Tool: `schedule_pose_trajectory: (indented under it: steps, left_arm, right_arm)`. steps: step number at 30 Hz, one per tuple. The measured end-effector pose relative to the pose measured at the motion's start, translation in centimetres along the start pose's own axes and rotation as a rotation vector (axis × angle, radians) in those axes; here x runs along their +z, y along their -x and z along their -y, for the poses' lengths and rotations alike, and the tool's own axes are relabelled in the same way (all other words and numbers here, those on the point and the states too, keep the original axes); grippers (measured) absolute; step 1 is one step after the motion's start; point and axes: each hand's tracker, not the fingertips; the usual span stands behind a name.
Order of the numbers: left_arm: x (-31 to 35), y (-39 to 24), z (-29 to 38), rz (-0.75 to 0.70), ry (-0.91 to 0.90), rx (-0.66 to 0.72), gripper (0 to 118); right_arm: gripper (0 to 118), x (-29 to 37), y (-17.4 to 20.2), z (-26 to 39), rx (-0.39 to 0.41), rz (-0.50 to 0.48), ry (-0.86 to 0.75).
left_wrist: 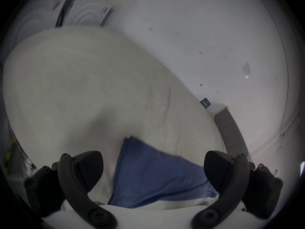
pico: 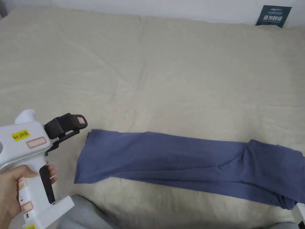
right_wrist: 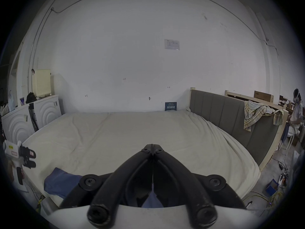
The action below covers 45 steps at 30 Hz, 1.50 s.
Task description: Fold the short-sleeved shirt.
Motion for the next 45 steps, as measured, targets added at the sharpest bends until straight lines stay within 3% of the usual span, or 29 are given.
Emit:
schedule_pose_trajectory:
  steps: [8,11,16,18,23,24,28,32,38,45]
  left_arm:
    - [-5.1,2.4,3.6,-0.027,0.262,0.067,118]
    - [-5.7,1.3,4.4,-0.066,0.180,0.065,118]
    - [-5.0,1.0,4.1,-0.037,0.210,0.054,115]
    - [-4.4,0.7,4.1,-0.033,0.206,0.064,97]
    - [-5.3,0.2,4.7,-0.118,0.248,0.025,15]
    - [-5.7,-0.2,5.0,-0.177,0.261,-0.003,11]
    - [-6.0,-2.3,4.7,-0.257,0.265,-0.032,8]
    - [-4.6,-6.4,4.1,-0.331,0.216,-0.254,8]
    - [-1.9,-15.1,5.1,-0.192,0.125,-0.505,8]
    - [-6.4,-22.5,10.4,0.006,0.241,-0.627,8]
  right_arm:
    - [0,-1.6,0.7,0.3,-0.010,-0.003,0.049]
    - [0,-1.9,0.9,0.4,0.008,-0.007,0.060]
    - [0,-2.2,1.1,0.6,0.010,-0.030,0.070]
    - [0,-2.2,1.3,0.7,0.016,-0.034,0.073]
    - [0,-2.1,1.2,1.0,-0.002,-0.039,0.083]
    - [0,-2.1,1.1,1.0,-0.005,-0.039,0.085]
    - [0,-1.2,0.5,0.9,-0.002,-0.024,0.076]
    - [0,-0.3,-0.4,0.5,-0.044,-0.008,0.060]
    - [0,0.6,-2.1,0.3,-0.074,0.007,0.031]
    - [0,2.0,-3.4,0.4,-0.076,0.020,0.008]
